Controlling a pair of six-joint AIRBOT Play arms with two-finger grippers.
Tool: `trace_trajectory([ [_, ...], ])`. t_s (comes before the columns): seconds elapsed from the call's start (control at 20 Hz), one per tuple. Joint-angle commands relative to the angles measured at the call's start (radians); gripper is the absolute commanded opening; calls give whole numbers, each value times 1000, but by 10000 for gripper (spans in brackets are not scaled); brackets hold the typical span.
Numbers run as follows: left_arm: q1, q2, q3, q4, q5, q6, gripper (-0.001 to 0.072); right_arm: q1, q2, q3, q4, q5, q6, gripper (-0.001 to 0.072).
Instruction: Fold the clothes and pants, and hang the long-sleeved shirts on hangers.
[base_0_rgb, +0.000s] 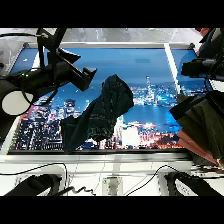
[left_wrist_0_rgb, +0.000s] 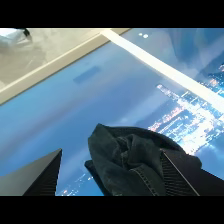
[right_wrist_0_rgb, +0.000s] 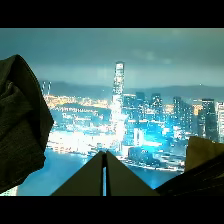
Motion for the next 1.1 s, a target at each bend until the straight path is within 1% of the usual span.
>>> trace_trajectory([
  [0.0,0,0,0,0,0,0,705,1,0,0,0,0,0,33],
  [0.7,0,0,0,0,0,0,705,1,0,0,0,0,0,33],
  [0.75,0,0,0,0,0,0,705,1,0,0,0,-8,0,33],
  [0.95,0,0,0,0,0,0,705,2,0,0,24,-131,0,33],
  [1.0,0,0,0,0,0,0,705,2,-4,0,36,-142,-3,33],
  [1.05,0,0,0,0,0,0,705,2,-12,0,50,-118,-30,33],
])
